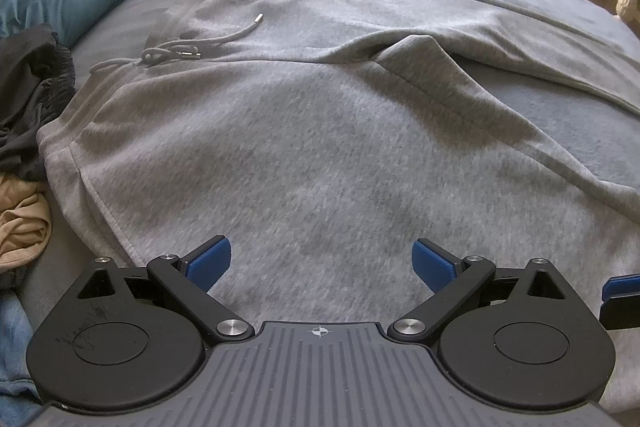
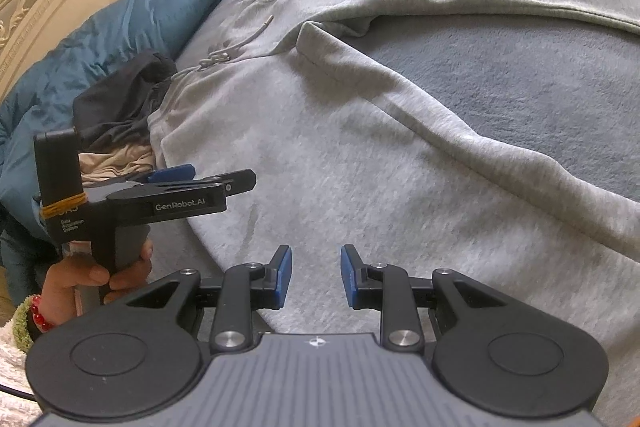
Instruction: Fold clothes
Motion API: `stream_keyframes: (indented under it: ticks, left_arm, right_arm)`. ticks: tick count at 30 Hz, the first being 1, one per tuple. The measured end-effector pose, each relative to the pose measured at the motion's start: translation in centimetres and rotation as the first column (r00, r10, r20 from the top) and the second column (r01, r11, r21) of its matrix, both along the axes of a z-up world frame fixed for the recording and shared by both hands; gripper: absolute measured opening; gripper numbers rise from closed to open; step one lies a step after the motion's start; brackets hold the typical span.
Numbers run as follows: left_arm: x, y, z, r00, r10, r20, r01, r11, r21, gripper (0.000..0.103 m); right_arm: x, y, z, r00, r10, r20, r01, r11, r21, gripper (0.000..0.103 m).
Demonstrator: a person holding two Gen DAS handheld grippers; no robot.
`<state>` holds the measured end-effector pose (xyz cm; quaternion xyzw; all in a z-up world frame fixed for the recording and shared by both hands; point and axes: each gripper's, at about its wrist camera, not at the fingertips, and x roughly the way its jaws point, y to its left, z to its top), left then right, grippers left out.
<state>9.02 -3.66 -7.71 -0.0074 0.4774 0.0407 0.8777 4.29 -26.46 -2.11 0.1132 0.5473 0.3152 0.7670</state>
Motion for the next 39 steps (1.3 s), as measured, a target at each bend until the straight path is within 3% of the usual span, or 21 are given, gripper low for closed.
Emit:
stream_keyframes:
  ticks: [39]
  left_arm:
    - [0.23, 0.21, -0.51, 0.999, 0.023, -0.033, -0.023, 1.0, -0.006, 0.099]
  right_arm:
    - [0.06, 0.32, -0.85, 1.0, -0.01, -0.011, 0.009, 0.998, -0.055, 0.028]
